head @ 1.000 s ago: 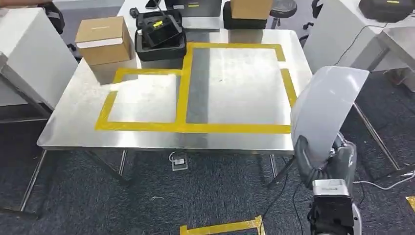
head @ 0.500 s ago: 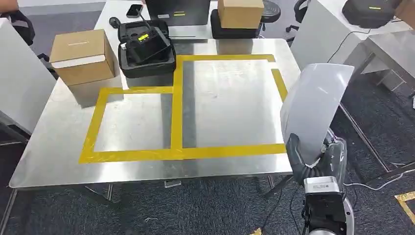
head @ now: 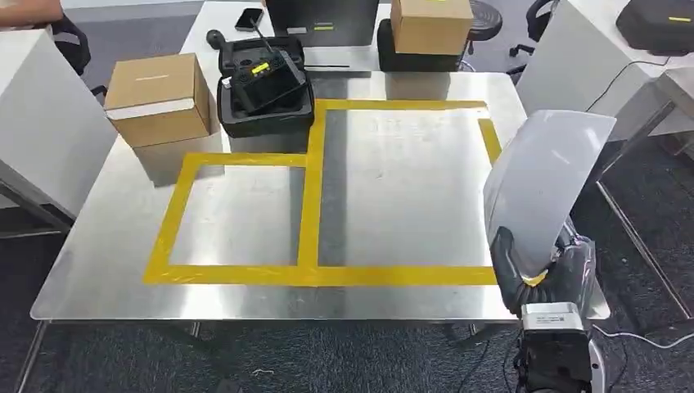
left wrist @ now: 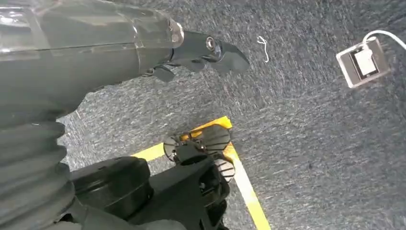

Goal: Take the parts from the cabinet and place them on the table.

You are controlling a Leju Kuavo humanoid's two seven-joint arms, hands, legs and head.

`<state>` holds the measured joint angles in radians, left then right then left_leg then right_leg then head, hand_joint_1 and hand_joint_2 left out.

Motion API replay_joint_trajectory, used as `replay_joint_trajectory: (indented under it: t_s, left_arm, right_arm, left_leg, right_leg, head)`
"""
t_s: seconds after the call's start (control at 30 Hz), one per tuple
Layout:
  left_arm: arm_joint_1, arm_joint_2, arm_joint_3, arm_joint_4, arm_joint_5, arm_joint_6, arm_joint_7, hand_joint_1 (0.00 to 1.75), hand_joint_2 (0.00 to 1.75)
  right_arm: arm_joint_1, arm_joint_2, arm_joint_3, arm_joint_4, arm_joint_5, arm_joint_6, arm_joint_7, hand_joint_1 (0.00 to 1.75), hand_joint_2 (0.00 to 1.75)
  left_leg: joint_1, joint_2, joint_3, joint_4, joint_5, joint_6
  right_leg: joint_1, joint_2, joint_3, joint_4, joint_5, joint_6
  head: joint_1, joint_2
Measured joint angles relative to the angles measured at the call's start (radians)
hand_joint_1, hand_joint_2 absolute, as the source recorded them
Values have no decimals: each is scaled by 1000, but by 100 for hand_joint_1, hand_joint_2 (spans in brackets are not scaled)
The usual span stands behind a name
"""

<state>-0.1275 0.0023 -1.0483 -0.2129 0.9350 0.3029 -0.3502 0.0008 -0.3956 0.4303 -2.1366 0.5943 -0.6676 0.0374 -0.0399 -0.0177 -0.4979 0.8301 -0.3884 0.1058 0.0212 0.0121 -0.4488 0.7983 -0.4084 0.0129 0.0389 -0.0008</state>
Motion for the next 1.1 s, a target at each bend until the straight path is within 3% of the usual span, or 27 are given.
replay_joint_trajectory:
  t_s: [0.13,0.2,0.27,0.4,0.5,0.6,0.73,0.87,1.1]
  left_arm:
    - [0,0,0,0,0,0,0,0,175]
    - [0,0,0,0,0,0,0,0,175]
    - [0,0,0,0,0,0,0,0,175]
    - [-1,-1,0,0,-8,-2,4,0,175]
    - [-5,-3,0,0,-23,-8,13,0,175]
    - [-19,-9,0,0,-49,-20,22,0,175]
    - [-44,-24,-9,-1,-105,-41,48,0,175]
    - [-70,-42,-28,-1,-146,-47,72,0,175]
    - [-75,-49,-43,-1,-151,-52,75,0,175]
  right_arm:
    - [-1,0,2,0,0,2,0,175,175]
    - [-1,0,2,0,0,3,0,175,175]
    - [-2,0,3,0,-5,8,-1,175,175]
    - [-17,2,11,1,-21,59,-22,175,175]
    - [-64,11,51,11,-24,144,-44,175,175]
    - [-147,47,124,48,-21,230,-53,175,175]
    - [-275,125,249,163,-18,291,-62,175,175]
    - [-390,216,366,320,-4,305,-60,175,175]
    - [-459,283,467,467,-3,300,-60,175,175]
  left_leg:
    - [0,5,1,-1,1,-12]
    - [3,7,5,-7,-5,-39]
    - [5,9,12,-16,-11,-52]
    - [4,14,12,-16,-13,-54]
    - [2,18,12,-17,-13,-55]
    - [1,25,12,-16,-13,-55]
    - [0,36,12,-16,-12,-54]
    - [0,41,15,-16,-12,-54]
    - [1,34,16,-16,-12,-54]
  right_leg:
    - [0,5,1,0,-5,-8]
    - [0,7,1,0,-8,-12]
    - [0,10,2,0,-10,-16]
    - [0,11,2,0,-11,-17]
    - [-1,13,3,0,-12,-19]
    - [-1,15,3,0,-10,-21]
    - [-1,19,3,0,-8,-25]
    - [-1,24,3,0,-6,-26]
    - [-1,23,3,0,-7,-27]
  head:
    - [-10,0]
    - [-12,0]
    - [-12,0]
    - [-10,0]
    - [-9,0]
    - [-8,0]
    - [-7,0]
    - [-10,0]
    - [-10,0]
